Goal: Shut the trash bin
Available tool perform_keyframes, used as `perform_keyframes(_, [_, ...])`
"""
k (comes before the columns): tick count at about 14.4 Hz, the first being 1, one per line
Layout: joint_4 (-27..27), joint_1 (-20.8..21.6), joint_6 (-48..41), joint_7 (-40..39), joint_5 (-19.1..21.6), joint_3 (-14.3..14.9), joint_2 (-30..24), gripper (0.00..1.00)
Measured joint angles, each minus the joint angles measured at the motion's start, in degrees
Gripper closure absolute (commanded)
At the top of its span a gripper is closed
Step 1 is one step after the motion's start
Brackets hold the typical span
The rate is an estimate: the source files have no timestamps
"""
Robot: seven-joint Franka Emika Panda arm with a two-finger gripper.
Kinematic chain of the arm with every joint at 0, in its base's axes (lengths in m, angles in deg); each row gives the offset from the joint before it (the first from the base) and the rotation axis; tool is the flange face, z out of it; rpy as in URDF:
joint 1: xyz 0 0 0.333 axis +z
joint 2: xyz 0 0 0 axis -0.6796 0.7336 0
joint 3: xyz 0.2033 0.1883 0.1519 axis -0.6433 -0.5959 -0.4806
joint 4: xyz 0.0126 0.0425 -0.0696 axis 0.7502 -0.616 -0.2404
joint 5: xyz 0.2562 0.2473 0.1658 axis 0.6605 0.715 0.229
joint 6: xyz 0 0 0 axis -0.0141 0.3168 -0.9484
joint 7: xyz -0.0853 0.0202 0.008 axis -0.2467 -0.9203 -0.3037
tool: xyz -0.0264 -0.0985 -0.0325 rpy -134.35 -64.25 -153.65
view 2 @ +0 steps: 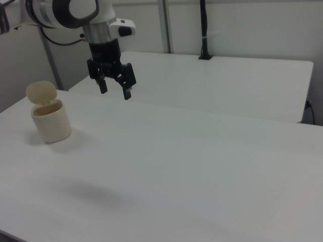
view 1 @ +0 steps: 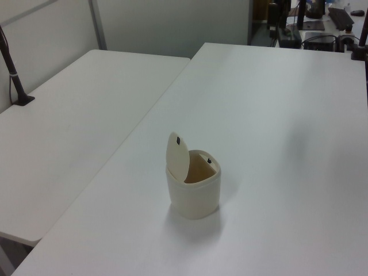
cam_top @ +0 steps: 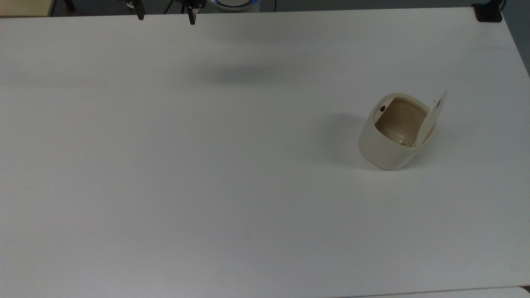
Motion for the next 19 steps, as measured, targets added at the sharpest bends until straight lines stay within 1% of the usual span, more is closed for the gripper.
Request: perform_keyframes(19, [-0.26, 0.18, 0.0, -1.52, 0.0, 0.0, 0.09, 0.0])
